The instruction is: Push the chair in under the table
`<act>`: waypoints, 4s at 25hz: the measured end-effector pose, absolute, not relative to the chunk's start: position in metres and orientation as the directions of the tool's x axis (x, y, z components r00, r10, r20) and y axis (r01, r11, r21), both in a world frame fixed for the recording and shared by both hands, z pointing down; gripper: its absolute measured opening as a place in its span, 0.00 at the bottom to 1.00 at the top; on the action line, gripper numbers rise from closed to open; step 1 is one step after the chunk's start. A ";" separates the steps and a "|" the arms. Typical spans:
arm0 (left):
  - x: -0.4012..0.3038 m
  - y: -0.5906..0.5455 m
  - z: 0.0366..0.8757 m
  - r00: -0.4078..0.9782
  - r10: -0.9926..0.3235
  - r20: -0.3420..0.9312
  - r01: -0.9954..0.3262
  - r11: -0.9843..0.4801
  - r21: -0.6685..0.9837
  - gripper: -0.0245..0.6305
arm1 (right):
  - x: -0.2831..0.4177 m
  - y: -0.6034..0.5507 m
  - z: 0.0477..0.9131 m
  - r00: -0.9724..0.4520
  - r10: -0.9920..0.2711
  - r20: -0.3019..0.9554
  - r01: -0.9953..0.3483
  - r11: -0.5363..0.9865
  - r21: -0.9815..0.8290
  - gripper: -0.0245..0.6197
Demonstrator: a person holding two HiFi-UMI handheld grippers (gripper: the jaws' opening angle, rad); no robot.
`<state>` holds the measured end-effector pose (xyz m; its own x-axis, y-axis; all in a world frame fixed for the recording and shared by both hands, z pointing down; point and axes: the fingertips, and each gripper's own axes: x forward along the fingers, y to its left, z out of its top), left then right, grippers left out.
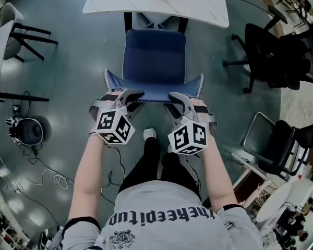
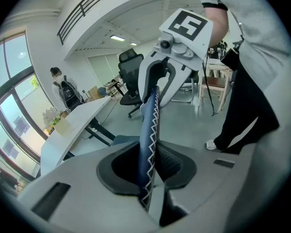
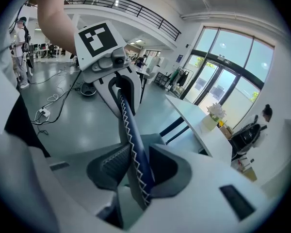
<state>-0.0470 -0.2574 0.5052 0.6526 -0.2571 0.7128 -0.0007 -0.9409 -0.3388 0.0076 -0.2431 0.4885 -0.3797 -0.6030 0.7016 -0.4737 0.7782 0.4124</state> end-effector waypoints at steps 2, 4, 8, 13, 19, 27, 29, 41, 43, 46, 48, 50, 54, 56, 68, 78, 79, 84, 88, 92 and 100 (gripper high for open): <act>-0.049 -0.263 0.505 0.657 -0.255 0.710 0.004 -0.940 -0.342 0.17 | 0.006 -0.249 0.488 -0.375 -0.609 0.699 -0.479 0.773 0.416 0.23; -0.050 -0.269 0.504 0.660 -0.256 0.707 0.008 -0.938 -0.347 0.17 | 0.004 -0.255 0.488 -0.372 -0.614 0.697 -0.483 0.769 0.419 0.23; -0.049 -0.281 0.505 0.663 -0.254 0.705 0.017 -0.936 -0.353 0.17 | 0.005 -0.266 0.488 -0.368 -0.619 0.694 -0.491 0.763 0.420 0.23; -0.048 -0.293 0.505 0.667 -0.257 0.699 0.020 -0.932 -0.362 0.17 | 0.005 -0.277 0.488 -0.362 -0.623 0.693 -0.496 0.758 0.423 0.23; -0.047 -0.307 0.505 0.668 -0.257 0.699 0.021 -0.932 -0.363 0.17 | 0.006 -0.290 0.488 -0.359 -0.624 0.694 -0.500 0.757 0.421 0.23; -0.048 -0.322 0.505 0.667 -0.242 0.705 0.033 -0.935 -0.352 0.17 | 0.005 -0.305 0.488 -0.358 -0.623 0.696 -0.503 0.756 0.419 0.23; -0.047 -0.324 0.505 0.669 -0.238 0.704 0.037 -0.936 -0.351 0.17 | 0.006 -0.307 0.488 -0.359 -0.623 0.695 -0.505 0.756 0.417 0.23; -0.047 -0.325 0.505 0.683 -0.218 0.697 0.044 -0.940 -0.338 0.17 | 0.006 -0.308 0.488 -0.365 -0.616 0.699 -0.501 0.762 0.410 0.23; -0.047 -0.325 0.504 0.685 -0.220 0.695 0.043 -0.939 -0.340 0.17 | 0.006 -0.308 0.487 -0.364 -0.618 0.697 -0.501 0.761 0.413 0.23; -0.046 -0.325 0.504 0.684 -0.224 0.695 0.041 -0.939 -0.343 0.17 | 0.007 -0.308 0.487 -0.364 -0.619 0.696 -0.500 0.760 0.415 0.23; -0.046 -0.325 0.505 0.682 -0.226 0.695 0.040 -0.938 -0.344 0.17 | 0.007 -0.308 0.488 -0.363 -0.620 0.696 -0.500 0.760 0.416 0.23; -0.046 -0.325 0.506 0.681 -0.226 0.696 0.040 -0.938 -0.344 0.17 | 0.007 -0.308 0.489 -0.363 -0.620 0.695 -0.502 0.759 0.415 0.23; -0.048 -0.324 0.509 0.675 -0.221 0.704 0.031 -0.945 -0.326 0.20 | 0.005 -0.306 0.490 -0.366 -0.617 0.697 -0.509 0.759 0.405 0.24; -0.048 -0.323 0.510 0.671 -0.219 0.709 0.027 -0.948 -0.318 0.22 | 0.006 -0.305 0.491 -0.366 -0.614 0.699 -0.516 0.759 0.397 0.24; -0.051 -0.315 0.494 0.639 -0.234 0.732 0.044 -0.940 -0.339 0.23 | 0.005 -0.300 0.482 -0.396 -0.581 0.711 -0.537 0.775 0.334 0.27; -0.050 -0.308 0.434 0.762 -0.337 0.554 -0.184 -0.932 -0.314 0.09 | -0.005 -0.304 0.431 -0.469 -0.657 0.590 -0.639 0.714 0.286 0.07; -0.049 -0.307 0.429 0.772 -0.342 0.536 -0.206 -0.932 -0.299 0.08 | -0.007 -0.303 0.427 -0.479 -0.657 0.583 -0.643 0.714 0.276 0.06; -0.043 -0.296 0.404 0.823 -0.367 0.434 -0.312 -0.930 -0.195 0.06 | -0.016 -0.292 0.406 -0.539 -0.659 0.524 -0.673 0.711 0.203 0.05; -0.039 -0.290 0.377 0.856 -0.390 0.339 -0.370 -0.921 -0.125 0.06 | -0.022 -0.284 0.382 -0.591 -0.671 0.447 -0.705 0.699 0.118 0.05; -0.037 -0.282 0.353 0.875 -0.409 0.260 -0.405 -0.912 -0.069 0.06 | -0.024 -0.277 0.358 -0.623 -0.681 0.384 -0.718 0.693 0.063 0.05; -0.037 -0.269 0.321 0.883 -0.440 0.162 -0.441 -0.897 -0.030 0.06 | -0.026 -0.265 0.329 -0.644 -0.700 0.308 -0.727 0.685 0.036 0.05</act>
<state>-0.0371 -0.2690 0.3208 0.8833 -0.4398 0.1622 -0.4411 -0.8969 -0.0299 -0.0256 -0.2652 0.3290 -0.6442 -0.7000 0.3082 -0.7274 0.6853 0.0358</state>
